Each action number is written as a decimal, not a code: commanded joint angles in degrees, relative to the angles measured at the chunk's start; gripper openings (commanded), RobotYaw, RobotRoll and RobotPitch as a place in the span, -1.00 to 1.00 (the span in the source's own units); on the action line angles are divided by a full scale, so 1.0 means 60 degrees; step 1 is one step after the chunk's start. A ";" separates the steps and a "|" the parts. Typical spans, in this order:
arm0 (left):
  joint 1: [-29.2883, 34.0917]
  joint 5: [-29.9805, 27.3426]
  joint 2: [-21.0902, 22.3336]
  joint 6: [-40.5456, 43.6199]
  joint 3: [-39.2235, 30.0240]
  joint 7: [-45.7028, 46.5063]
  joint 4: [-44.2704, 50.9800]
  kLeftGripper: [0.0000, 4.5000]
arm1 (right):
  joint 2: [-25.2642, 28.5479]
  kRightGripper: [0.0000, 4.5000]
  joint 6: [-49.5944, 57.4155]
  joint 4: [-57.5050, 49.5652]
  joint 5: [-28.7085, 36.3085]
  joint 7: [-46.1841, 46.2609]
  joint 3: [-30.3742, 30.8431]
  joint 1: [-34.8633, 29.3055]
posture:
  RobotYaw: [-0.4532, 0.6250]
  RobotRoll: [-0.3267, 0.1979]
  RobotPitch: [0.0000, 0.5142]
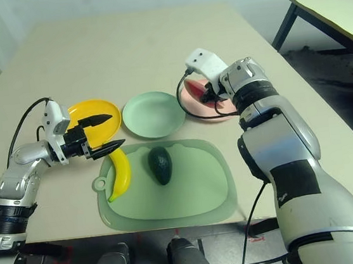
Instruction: Place the fruits into color-matched plates.
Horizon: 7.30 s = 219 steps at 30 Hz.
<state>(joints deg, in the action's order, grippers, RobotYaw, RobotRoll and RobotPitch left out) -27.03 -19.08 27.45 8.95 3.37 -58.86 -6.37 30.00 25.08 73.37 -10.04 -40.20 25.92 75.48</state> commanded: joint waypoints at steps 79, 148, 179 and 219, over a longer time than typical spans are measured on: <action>0.1200 -0.1108 0.2505 0.0094 -0.0002 -0.3909 0.0837 1.00 | 0.0726 0.99 -1.3797 -0.6378 0.0282 -0.8714 0.3236 -0.2097 | 0.06 0.25 -0.50; 0.0909 -0.1072 0.2193 0.0336 -0.0281 -0.2895 0.0391 1.00 | 0.0749 0.41 -0.6791 -0.8148 -0.0356 -0.8674 0.1999 -0.2431 | 0.02 0.25 -0.57; 0.0966 -0.1047 0.2287 0.0905 -0.0378 -0.1888 0.0517 1.00 | -0.1020 0.99 -0.8430 0.0062 -0.3553 -0.3182 0.1377 0.0721 | 0.02 0.25 -0.51; -0.0324 -0.0059 0.2318 0.0184 0.0186 -0.3025 -0.0551 1.00 | -0.0500 0.99 -0.2302 -1.4179 0.4348 -0.3896 -0.4026 -1.0252 | -0.08 0.25 -0.48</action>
<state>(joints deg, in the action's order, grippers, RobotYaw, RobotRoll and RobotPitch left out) -28.32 -20.72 40.91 11.41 3.55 -76.20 -8.57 26.32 15.04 -12.20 15.09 -62.12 1.57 14.86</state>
